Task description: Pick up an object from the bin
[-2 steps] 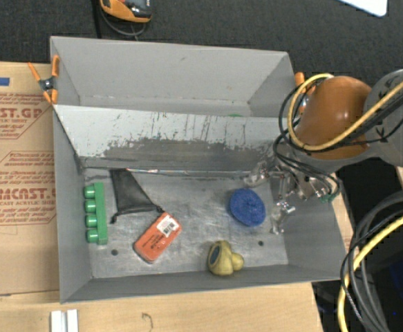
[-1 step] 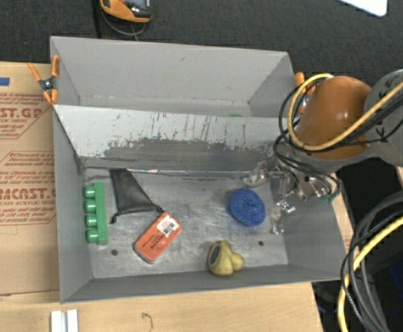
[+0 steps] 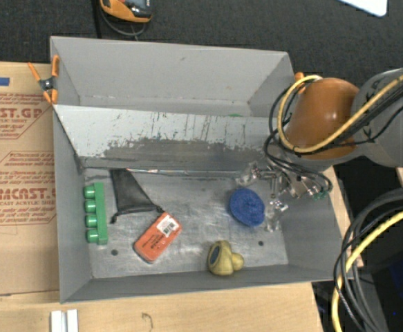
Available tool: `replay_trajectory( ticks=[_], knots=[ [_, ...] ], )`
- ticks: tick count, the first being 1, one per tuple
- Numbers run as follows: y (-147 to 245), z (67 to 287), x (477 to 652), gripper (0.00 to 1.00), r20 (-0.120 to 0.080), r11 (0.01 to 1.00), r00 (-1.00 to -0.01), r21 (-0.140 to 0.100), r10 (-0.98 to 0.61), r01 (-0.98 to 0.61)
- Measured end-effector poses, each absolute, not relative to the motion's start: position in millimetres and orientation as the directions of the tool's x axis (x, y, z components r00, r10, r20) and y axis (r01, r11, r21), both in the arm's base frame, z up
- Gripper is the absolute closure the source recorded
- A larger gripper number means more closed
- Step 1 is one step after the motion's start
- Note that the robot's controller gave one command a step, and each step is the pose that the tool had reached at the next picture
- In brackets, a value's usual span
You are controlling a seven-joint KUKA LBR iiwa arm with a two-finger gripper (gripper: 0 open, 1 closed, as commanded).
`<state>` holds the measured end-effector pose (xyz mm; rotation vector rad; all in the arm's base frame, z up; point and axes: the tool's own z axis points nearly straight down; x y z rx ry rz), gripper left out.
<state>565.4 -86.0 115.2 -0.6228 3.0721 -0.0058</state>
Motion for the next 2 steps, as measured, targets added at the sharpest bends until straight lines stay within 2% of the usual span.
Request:
replay_trajectory(
  ticks=[1, 2],
  knots=[
    [-73.6, 75.9, 593.5, 1.00, 0.003, 0.925, -0.925, 0.002, -0.381, -0.381],
    [-73.6, 76.0, 593.6, 1.00, 0.002, 0.925, -0.925, 0.002, -0.381, -0.381]
  ],
)
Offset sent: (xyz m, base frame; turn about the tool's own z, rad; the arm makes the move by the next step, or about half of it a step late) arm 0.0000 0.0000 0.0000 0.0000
